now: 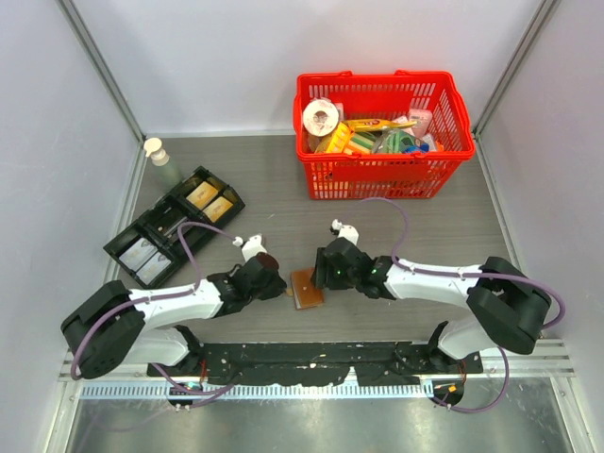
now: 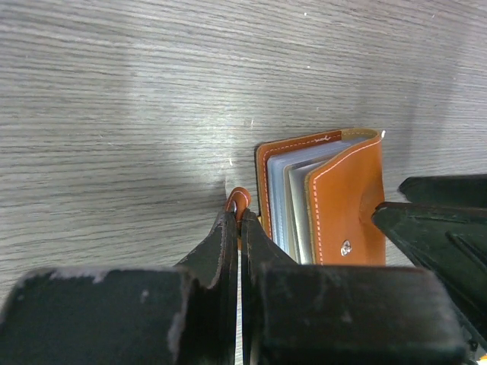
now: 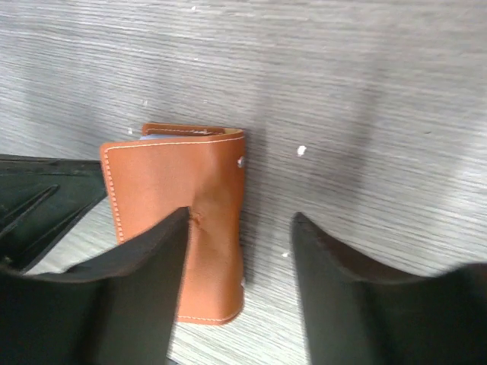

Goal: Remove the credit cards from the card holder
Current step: Open the card holder at the center of the board.

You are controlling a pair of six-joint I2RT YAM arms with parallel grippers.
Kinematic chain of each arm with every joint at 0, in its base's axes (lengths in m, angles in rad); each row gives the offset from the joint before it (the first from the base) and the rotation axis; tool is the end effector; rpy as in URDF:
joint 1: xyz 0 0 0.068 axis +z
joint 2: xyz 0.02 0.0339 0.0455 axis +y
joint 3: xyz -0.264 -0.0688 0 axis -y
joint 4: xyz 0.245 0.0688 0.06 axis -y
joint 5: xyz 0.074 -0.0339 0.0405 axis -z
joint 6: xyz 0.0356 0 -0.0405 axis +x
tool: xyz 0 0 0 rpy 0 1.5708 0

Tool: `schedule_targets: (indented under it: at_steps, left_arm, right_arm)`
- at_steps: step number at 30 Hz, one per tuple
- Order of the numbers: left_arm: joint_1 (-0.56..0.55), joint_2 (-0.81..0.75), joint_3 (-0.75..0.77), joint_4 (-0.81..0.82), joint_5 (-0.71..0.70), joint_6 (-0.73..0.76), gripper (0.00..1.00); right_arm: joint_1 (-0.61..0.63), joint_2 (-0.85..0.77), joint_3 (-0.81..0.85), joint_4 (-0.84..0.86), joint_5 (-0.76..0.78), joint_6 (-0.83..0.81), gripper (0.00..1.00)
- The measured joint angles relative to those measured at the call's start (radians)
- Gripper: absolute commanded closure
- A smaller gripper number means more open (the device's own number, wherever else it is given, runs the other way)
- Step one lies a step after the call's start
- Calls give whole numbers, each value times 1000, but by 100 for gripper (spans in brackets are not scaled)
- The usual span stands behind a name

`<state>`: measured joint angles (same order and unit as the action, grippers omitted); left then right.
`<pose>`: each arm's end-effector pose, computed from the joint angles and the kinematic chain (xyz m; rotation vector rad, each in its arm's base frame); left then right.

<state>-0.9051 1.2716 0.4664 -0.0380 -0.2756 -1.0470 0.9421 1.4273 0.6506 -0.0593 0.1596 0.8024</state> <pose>0.1480 -0.1727 0.1499 -0.3030 2.4372 -0.5829 0.1647 0.2168 0.1649 -0.0972 2.4846 0.6047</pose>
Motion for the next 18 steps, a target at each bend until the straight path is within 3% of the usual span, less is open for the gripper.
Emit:
schedule_targets:
  at_steps: [9,18]
  left_arm:
    - [4,-39,-98,132,33,-126,100]
    - [4,-98,-169,180,50,-198,100]
  right_arm:
    - [138,90,251,-261,178,-122,17]
    - [293,224,432,-437,310,-150,15]
